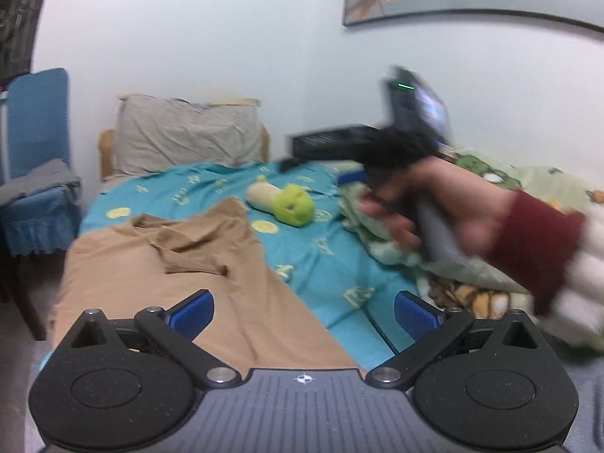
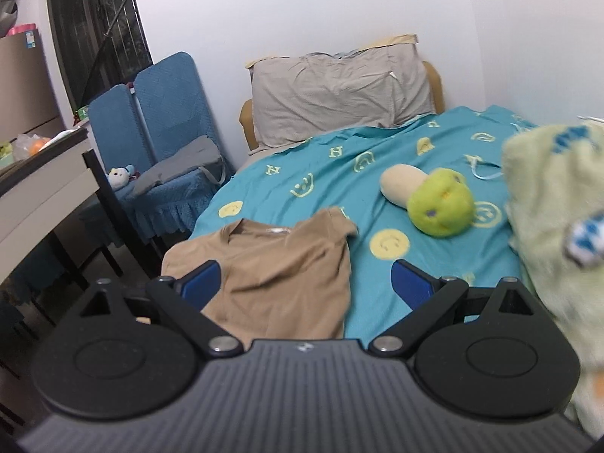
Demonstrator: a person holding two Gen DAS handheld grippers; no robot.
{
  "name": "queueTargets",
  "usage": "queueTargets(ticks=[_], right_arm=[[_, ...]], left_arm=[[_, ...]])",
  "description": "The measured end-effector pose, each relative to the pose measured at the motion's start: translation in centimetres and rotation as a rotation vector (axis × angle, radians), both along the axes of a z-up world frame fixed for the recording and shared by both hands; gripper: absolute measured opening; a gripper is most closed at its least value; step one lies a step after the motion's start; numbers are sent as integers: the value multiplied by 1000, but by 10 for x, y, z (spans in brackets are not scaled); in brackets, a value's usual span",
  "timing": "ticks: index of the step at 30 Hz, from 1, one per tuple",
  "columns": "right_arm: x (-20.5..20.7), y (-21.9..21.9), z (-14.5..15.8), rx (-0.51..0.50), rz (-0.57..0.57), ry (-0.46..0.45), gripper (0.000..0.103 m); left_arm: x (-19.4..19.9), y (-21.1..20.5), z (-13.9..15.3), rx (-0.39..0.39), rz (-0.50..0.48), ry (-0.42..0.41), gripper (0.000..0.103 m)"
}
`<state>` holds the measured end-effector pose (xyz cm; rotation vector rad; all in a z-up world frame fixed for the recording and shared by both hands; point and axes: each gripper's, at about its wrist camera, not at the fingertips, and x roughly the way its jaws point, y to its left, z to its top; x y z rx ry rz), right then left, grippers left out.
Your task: Fold clothes
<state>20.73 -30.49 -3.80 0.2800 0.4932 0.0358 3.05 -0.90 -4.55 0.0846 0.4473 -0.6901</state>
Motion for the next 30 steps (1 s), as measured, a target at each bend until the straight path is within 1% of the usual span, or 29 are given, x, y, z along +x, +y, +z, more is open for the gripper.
queueTargets(ticks=[2, 5, 9, 13, 19, 21, 22, 26, 28, 30], right_arm=[[-27, 8, -1, 11, -2, -5, 98], [-57, 22, -4, 25, 14, -10, 98], [-81, 44, -1, -10, 23, -52, 98], [-91, 58, -3, -16, 23, -79, 98], [-91, 66, -10, -28, 10, -65, 98], [-91, 67, -13, -31, 4, -59, 98], [-91, 68, -15, -32, 0, -56, 98], [-90, 71, -20, -36, -12, -45, 98], [-89, 72, -23, -37, -19, -38, 98], [-85, 70, -27, -29, -28, -20, 98]], left_arm=[[4, 7, 3, -3, 44, -3, 103], [12, 17, 4, -7, 115, -1, 103], [23, 32, 7, -31, 202, 11, 103], [35, 45, 7, -35, 288, 36, 103], [40, 62, 10, -50, 367, 58, 103], [48, 69, 9, -64, 407, 78, 103], [57, 74, 7, -76, 433, 100, 103], [118, 103, 3, -148, 558, 230, 103], [162, 124, -4, -199, 637, 297, 102], [207, 148, -19, -258, 697, 347, 102]])
